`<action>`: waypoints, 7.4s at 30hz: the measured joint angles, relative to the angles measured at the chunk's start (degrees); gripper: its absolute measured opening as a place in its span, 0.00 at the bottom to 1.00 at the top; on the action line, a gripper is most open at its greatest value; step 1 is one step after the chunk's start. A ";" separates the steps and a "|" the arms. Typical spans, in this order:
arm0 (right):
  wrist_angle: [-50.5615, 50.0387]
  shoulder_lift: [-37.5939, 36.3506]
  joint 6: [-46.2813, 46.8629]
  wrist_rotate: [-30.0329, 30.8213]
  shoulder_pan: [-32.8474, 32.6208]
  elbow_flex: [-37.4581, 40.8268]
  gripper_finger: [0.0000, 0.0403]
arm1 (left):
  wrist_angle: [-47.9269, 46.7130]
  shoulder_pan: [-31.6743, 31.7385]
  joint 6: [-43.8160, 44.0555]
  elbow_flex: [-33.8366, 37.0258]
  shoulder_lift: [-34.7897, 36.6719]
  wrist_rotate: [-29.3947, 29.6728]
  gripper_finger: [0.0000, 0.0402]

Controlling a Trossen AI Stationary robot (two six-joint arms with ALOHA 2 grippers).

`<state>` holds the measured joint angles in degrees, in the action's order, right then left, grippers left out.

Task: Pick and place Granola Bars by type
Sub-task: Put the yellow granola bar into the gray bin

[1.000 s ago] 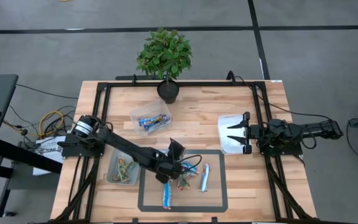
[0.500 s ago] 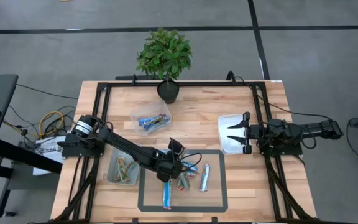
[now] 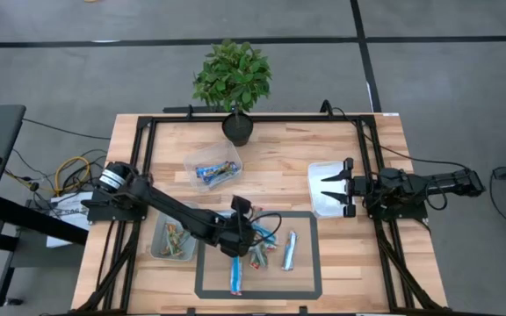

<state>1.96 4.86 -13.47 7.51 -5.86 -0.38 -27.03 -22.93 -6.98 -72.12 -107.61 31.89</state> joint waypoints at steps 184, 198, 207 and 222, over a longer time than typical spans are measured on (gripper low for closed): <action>0.01 -0.01 0.00 0.00 0.00 0.00 0.42 | -16.35 -7.94 23.53 16.71 24.93 -25.96 0.59; 0.00 -0.02 0.00 0.00 0.01 0.02 0.42 | -7.78 -7.06 14.64 14.32 21.75 -14.70 0.59; 0.00 -0.02 0.00 0.00 0.01 0.02 0.42 | 3.84 -5.96 15.40 10.48 10.80 -14.63 0.59; -0.02 0.00 0.00 0.00 -0.01 0.00 0.42 | 1.50 -4.27 8.02 -6.81 -5.05 -9.72 0.59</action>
<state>1.93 4.86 -13.47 7.51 -5.87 -0.38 -25.53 -27.20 1.04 -78.93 -112.66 22.16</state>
